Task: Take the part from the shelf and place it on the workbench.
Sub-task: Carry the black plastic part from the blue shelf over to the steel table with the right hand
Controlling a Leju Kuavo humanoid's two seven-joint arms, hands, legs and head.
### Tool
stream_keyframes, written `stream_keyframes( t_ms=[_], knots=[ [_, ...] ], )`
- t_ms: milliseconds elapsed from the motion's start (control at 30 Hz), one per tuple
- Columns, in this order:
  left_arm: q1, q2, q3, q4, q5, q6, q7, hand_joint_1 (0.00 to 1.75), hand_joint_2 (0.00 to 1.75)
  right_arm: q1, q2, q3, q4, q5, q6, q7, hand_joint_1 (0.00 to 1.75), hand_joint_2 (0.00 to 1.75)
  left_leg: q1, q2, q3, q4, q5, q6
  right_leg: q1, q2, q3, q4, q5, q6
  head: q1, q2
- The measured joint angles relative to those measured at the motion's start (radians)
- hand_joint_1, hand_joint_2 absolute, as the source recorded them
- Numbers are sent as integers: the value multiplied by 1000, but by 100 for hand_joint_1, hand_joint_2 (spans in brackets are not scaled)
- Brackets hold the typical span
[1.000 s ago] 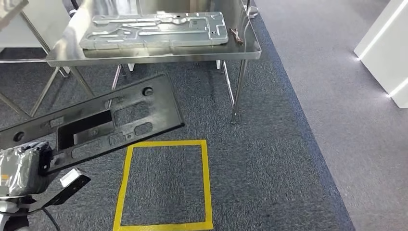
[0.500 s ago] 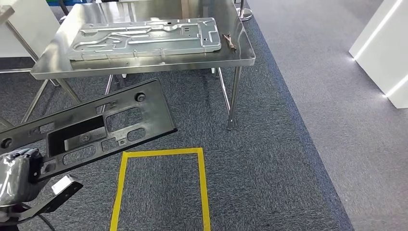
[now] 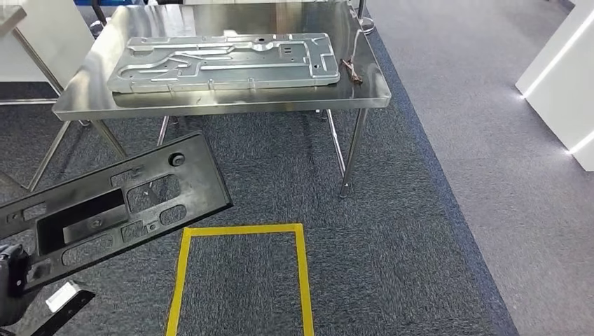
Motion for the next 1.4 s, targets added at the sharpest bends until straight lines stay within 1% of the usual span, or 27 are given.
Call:
stream_keyframes(
  t_ms=[67, 167, 200, 267, 300, 333, 367, 433, 467, 533, 600, 667, 733, 800, 833, 867, 900, 933, 967, 1000, 1033, 1100, 1167, 1233, 1333, 1367, 1400],
  knots=[
    [-2, -11, -4, -3, -15, -3, 1, 175, 175, 0, -2, 0, 0, -3, 2, 0, 0, 0, 0, -2, 8, 4, -4, -11, 5, -1, 8, -25, 1, -11, 1, 0],
    [-5, -22, -12, -8, -27, -4, 4, 175, 175, 3, -2, 0, 0, -5, 2, 0, 0, 0, 3, -2, 2, 47, -14, -26, -4, 2, 42, -47, 2, -27, 1, 0],
    [-7, -24, -14, -9, -28, -4, 5, 175, 175, 2, -2, 0, 0, -5, 3, 0, 0, 0, 5, -1, -21, 91, -28, -30, -7, 3, 55, -53, -1, -30, 1, 0],
    [-12, -28, -18, -11, -29, -4, 7, 175, 175, 1, -2, 0, 0, -5, 4, 0, 0, 0, 12, -1, -98, 217, -77, -42, -12, 3, 72, -57, -15, -31, 1, 0],
    [-12, -29, -19, -11, -30, -4, 8, 175, 175, 2, -2, 0, 0, -5, 5, 0, 0, 0, 17, -1, -137, 269, -97, -47, -15, 4, 80, -56, -23, -29, 1, 0],
    [-11, -31, -21, -11, -31, -4, 8, 175, 175, 3, -2, 0, 0, -5, 5, 0, 0, 0, 22, -1, -164, 294, -101, -53, -17, 5, 90, -56, -32, -25, 1, 0],
    [-11, -32, -23, -11, -33, -4, 8, 175, 175, 4, -2, 0, 0, -5, 5, 0, 0, 0, 28, -1, -174, 282, -82, -59, -21, 6, 102, -54, -42, -20, 1, 0],
    [-10, -34, -24, -11, -33, -4, 9, 175, 175, 5, -2, 0, 0, -5, 5, 0, 0, 0, 39, 1, -146, 166, 10, -73, -30, 8, 128, -50, -66, -6, 1, 0],
    [-10, -35, -25, -10, -34, -3, 10, 175, 175, 4, -2, 0, 0, -5, 4, 0, 0, 0, 40, 1, -130, 108, 39, -78, -33, 9, 139, -46, -78, 2, 1, 0],
    [-9, -36, -25, -9, -34, -2, 11, 175, 175, 1, -3, 0, 0, -5, 3, 0, 0, 0, 36, 4, -113, 49, 58, -70, -33, 10, 148, -44, -95, 19, 0, 0],
    [-7, -37, -26, -9, -35, -2, 13, 175, 175, 0, -4, 1, 0, -4, 2, 0, 0, 0, 32, 3, -111, 48, 49, -46, -30, 9, 154, -46, -104, 33, -1, 0],
    [-4, -38, -26, -10, -36, 0, 14, 175, 175, 0, -4, 1, -1, -3, 2, -1, 0, 0, 32, -1, -99, 45, 45, -28, -32, 6, 153, -24, -109, 41, 0, 0],
    [-2, -39, -25, -12, -43, 6, 35, 175, 175, -2, -4, 6, -1, 11, 11, -25, 0, 0, 29, -1, -82, 40, 37, -13, -32, 3, 100, 70, -131, 44, 0, 0],
    [3, -41, -19, -12, -56, 14, 78, 175, 175, 1, -4, 22, -1, 29, 30, -98, 0, 0, 22, 0, -67, 38, 23, -4, -28, 2, 5, 203, -177, 42, 0, 0],
    [5, -43, -15, -11, -62, 17, 96, 175, 175, 4, -4, 29, -1, 34, 37, -140, 0, 0, 18, 0, -58, 38, 15, -1, -24, 2, -36, 246, -191, 39, 0, 0],
    [5, -45, -10, -9, -66, 18, 107, 175, 175, 7, -3, 36, -1, 35, 41, -173, 0, 0, 14, -1, -47, 37, 6, 1, -20, 2, -61, 257, -186, 34, 0, 0],
    [5, -46, -5, -8, -68, 19, 112, 175, 175, 9, -3, 40, -1, 35, 43, -192, 0, 0, 10, -3, -33, 37, -4, 3, -13, 2, -68, 231, -158, 24, 0, 0],
    [5, -47, -2, -8, -69, 20, 114, 175, 175, 11, -3, 43, -1, 35, 44, -200, 0, 0, 5, -5, -19, 35, -14, 4, -5, 2, -62, 177, -110, 9, 0, 0],
    [5, -49, 1, -7, -70, 21, 115, 175, 175, 13, -4, 45, -1, 35, 45, -202, 0, 0, 2, -5, -6, 33, -23, 6, 6, 3, -52, 114, -52, -12, 0, 0],
    [5, -50, 2, -6, -70, 22, 115, 175, 175, 14, -5, 47, -1, 35, 45, -203, 0, 0, -1, -7, 4, 30, -31, 5, 16, 4, -42, 61, -11, -32, -1, 0],
    [5, -52, 3, -5, -70, 23, 116, 175, 175, 14, -5, 48, -1, 35, 46, -204, 0, 0, 0, -8, 10, 24, -37, 3, 24, 5, -35, 22, 15, -47, -2, 0],
    [7, -55, 6, -2, -70, 24, 116, 175, 175, 15, -4, 52, -2, 35, 48, -206, 0, 0, 2, -10, 24, 15, -33, -8, 32, 5, -22, -15, 19, -62, -2, 0],
    [9, -57, 8, -2, -71, 24, 116, 175, 175, 17, -1, 56, -2, 36, 50, -209, 0, 0, 4, -8, 36, 22, -28, -16, 26, 6, 13, -50, 24, -66, -2, 0],
    [5, -57, 10, -2, -71, 25, 116, 175, 175, 17, 1, 57, -3, 36, 50, -209, 0, 0, 5, -6, 13, 84, -48, -24, 15, 7, 51, -69, 21, -63, -2, 0],
    [4, -58, 11, -1, -70, 25, 117, 175, 175, 18, 1, 59, -3, 36, 50, -209, 0, 0, 18, -5, -95, 239, -117, -46, 6, 8, 81, -72, -4, -50, -2, 0],
    [6, -58, 11, -1, -70, 25, 117, 175, 175, 19, 1, 59, -3, 36, 50, -209, 0, 0, 23, -5, -123, 258, -125, -54, 3, 9, 90, -69, -15, -44, -2, 0],
    [7, -58, 11, 0, -70, 25, 117, 175, 175, 19, 1, 59, -3, 36, 50, -209, 0, 0, 28, -4, -136, 245, -111, -60, -1, 10, 100, -66, -26, -38, -2, 0]
  ],
)
